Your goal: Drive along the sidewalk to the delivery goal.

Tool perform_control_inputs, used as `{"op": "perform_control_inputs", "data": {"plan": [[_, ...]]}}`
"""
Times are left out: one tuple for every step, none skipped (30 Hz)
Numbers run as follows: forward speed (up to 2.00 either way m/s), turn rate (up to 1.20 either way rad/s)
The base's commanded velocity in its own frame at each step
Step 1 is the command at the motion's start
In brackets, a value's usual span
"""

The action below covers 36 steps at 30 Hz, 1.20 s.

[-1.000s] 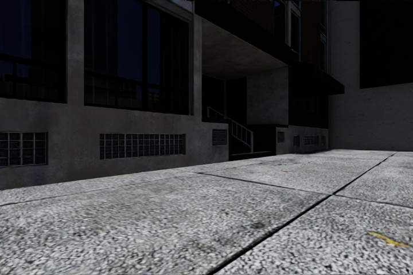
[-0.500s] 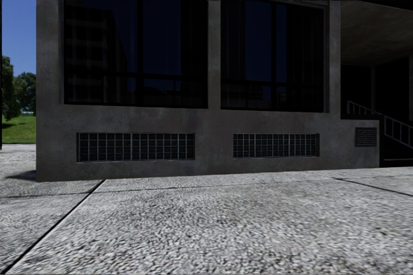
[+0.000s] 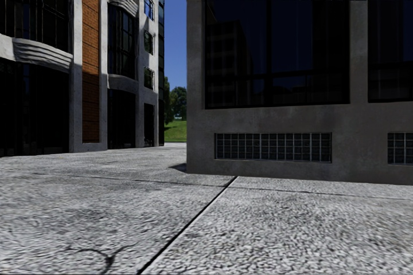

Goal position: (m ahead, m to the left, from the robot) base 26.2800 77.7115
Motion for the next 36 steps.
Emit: {"op": "perform_control_inputs", "data": {"plan": [[0.00,1.16],[0.00,1.09],[0.00,0.93],[0.00,0.65],[0.00,0.65],[0.00,0.29],[0.00,0.17],[0.00,0.11],[0.00,0.08],[0.00,0.03],[0.00,0.01],[0.00,0.01],[0.00,0.00],[0.00,0.00],[0.00,0.00],[0.00,0.00],[0.00,0.00],[0.00,0.00],[0.02,0.00],[0.02,0.00],[0.30,0.00],[0.54,0.00],[0.75,0.00],[0.98,0.00],[1.22,0.00],[1.49,0.00],[1.71,0.00],[1.86,0.00],[1.86,0.00],[1.95,0.00],[2.00,0.00],[2.00,0.00],[2.00,0.00],[2.00,0.00],[2.00,0.00],[2.00,0.00]]}}
